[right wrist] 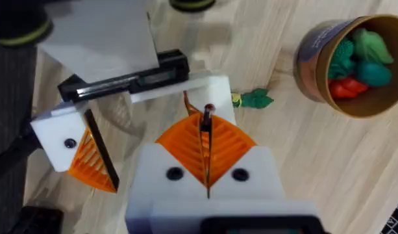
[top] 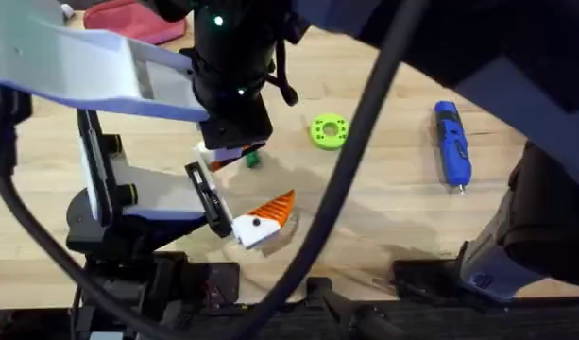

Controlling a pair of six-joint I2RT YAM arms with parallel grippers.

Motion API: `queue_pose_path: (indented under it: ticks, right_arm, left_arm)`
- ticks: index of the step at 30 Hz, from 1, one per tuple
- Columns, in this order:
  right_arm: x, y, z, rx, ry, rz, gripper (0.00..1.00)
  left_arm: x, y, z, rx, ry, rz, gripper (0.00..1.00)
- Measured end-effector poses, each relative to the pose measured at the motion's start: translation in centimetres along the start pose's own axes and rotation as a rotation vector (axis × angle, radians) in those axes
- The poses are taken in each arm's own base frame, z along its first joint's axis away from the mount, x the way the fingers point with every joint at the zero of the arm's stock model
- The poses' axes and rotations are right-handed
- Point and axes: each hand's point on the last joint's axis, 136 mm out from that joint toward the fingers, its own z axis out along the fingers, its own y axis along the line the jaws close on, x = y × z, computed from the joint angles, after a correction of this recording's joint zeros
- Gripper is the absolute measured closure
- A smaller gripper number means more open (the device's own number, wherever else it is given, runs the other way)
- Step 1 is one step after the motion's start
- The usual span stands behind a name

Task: Pick up the gripper from the table and insert it into the empty holder that is missing its gripper. Then pick up a screw, insert it into the mounting hole, and use the screwdriver to tighten it. Finally, clean up the table by picking up the vegetable and placing it into the bucket.

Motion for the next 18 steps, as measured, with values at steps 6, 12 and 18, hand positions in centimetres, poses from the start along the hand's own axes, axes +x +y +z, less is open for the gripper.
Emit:
queue_pose_path:
  ticks: [6,12,18]
  right_arm:
    - [-0.1,-0.1,0.0,0.002,-0.002,0.0,0.995]
    - [-0.2,-0.3,0.7,0.0,0.0,0.0,0.995]
    - [-0.1,-0.3,1.1,-0.01,0.009,0.002,0.995]
  left_arm:
    - [0.0,0.0,0.0,0.0,0.0,0.0,0.015]
    - [0.0,0.0,0.0,0.0,0.0,0.0,0.016]
    - [0.0,0.0,0.0,0.0,0.0,-0.001,0.016]
